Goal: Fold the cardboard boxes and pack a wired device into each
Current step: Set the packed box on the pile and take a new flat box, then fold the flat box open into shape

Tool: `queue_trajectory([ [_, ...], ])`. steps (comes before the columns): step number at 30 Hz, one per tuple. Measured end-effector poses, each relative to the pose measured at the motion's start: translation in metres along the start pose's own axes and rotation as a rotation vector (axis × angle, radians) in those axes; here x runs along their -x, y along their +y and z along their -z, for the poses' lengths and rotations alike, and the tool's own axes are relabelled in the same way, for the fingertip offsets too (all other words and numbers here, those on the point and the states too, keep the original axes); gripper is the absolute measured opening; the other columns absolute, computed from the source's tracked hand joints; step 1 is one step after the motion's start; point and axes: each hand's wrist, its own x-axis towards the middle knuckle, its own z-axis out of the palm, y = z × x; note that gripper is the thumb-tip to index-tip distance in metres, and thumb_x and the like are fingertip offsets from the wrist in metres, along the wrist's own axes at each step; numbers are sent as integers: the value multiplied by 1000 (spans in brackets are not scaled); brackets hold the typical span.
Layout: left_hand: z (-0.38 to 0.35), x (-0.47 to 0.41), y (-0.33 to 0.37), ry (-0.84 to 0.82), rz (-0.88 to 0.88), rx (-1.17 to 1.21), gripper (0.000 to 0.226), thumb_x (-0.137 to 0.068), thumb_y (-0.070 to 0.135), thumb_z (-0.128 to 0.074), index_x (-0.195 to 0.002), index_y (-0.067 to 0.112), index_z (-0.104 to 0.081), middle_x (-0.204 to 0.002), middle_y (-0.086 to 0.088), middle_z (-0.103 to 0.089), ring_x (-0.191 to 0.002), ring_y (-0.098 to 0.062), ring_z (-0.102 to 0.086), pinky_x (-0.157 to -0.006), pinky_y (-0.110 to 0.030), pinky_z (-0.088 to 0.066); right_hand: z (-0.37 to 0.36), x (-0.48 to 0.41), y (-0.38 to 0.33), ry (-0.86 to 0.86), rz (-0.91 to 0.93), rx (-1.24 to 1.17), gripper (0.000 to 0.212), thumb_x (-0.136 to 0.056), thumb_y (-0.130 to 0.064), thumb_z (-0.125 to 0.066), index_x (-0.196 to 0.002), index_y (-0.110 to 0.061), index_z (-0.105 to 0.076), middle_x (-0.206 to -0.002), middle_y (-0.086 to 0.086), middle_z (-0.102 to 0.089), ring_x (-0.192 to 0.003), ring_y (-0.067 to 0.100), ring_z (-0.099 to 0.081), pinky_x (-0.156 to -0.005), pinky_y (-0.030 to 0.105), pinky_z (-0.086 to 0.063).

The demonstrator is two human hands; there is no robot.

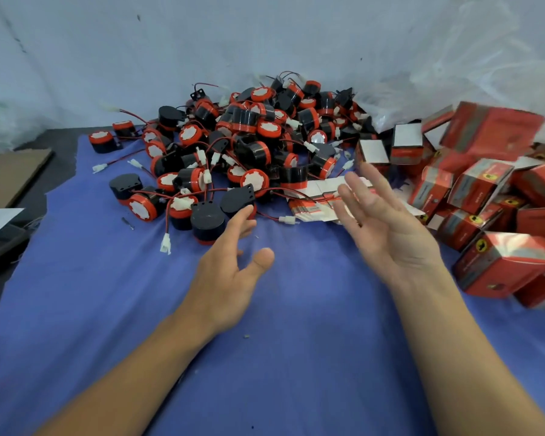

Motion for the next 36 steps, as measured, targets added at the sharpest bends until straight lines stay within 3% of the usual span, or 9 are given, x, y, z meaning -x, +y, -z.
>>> queue_trajectory([
  [3, -3, -2, -5, 9, 12, -73, 68, -98, 42, -65, -158, 44, -32, -145, 31, -46, -123, 15, -48, -89, 3, -34, -6, -2, 13, 217, 85, 424, 34, -85, 12, -65, -102, -14, -77, -101, 1, -80, -99, 13, -72, -84, 23, -58],
  [5, -4, -4, -8, 9, 28, -102, 65, -98, 32, -66, -156, 41, -38, -141, 33, -47, -114, 29, -43, -88, 3, -34, -6, -5, 15, 400, 293, 1010, 40, -80, 8, -61, -95, -24, -79, -97, -6, -77, -87, 6, -67, -74, 15, -48],
  [10, -4, -7, -15, 11, 66, -103, 58, -98, 27, -67, -150, 40, -47, -134, 34, -52, -110, 36, -40, -88, 6, -33, 7, -14, 28, 354, 92, 2056, 69, -82, -11, -69, -147, -25, -49, -157, 5, -43, -145, 31, -32, -110, 42, -27],
  [14, -4, -8, -16, -1, 55, -122, 54, -97, 26, -68, -146, 40, -50, -135, 26, -59, -112, 33, -43, -91, 6, -30, 6, -11, 25, 379, 142, 2109, 51, -84, -10, -59, -130, -30, -64, -117, 7, -71, -118, 26, -57, -95, 39, -22],
  [18, -4, -8, -17, -3, 58, -120, 50, -97, 24, -68, -143, 39, -54, -132, 24, -61, -111, 31, -45, -92, 6, -32, 3, -7, 19, 340, 119, 2089, 52, -81, -7, -59, -122, -35, -72, -107, 1, -76, -103, 24, -62, -82, 35, -17],
  [22, -4, -8, -17, -8, 54, -130, 50, -97, 24, -68, -143, 39, -54, -129, 25, -61, -110, 31, -45, -92, 6, -31, 5, -4, 18, 403, 227, 2035, 26, -85, -11, -58, -68, -28, -69, -71, -2, -66, -72, 26, -53, -78, 35, -18],
  [27, -4, -8, -17, -12, 52, -137, 49, -97, 25, -69, -142, 40, -56, -130, 25, -61, -109, 31, -46, -91, 7, -31, 4, -2, 26, 178, 112, 1865, 39, -83, -18, -66, -121, -29, -73, -127, -1, -67, -121, 28, -56, -89, 32, -45],
  [33, -4, -8, -17, -6, 47, -143, 49, -96, 25, -69, -141, 40, -57, -131, 24, -63, -112, 27, -49, -92, 7, -31, -1, 5, 23, 163, 146, 1939, 39, -89, -16, -62, -119, -39, -72, -113, -2, -76, -105, 33, -64, -72, 35, -46],
  [36, -3, -8, -16, -3, 42, -148, 48, -96, 25, -70, -141, 39, -57, -129, 25, -63, -108, 30, -48, -91, 7, -31, -13, 12, 20, 309, 411, 1886, 26, -96, -21, -62, -108, -38, -78, -100, 3, -78, -95, 39, -65, -67, 34, -33],
])
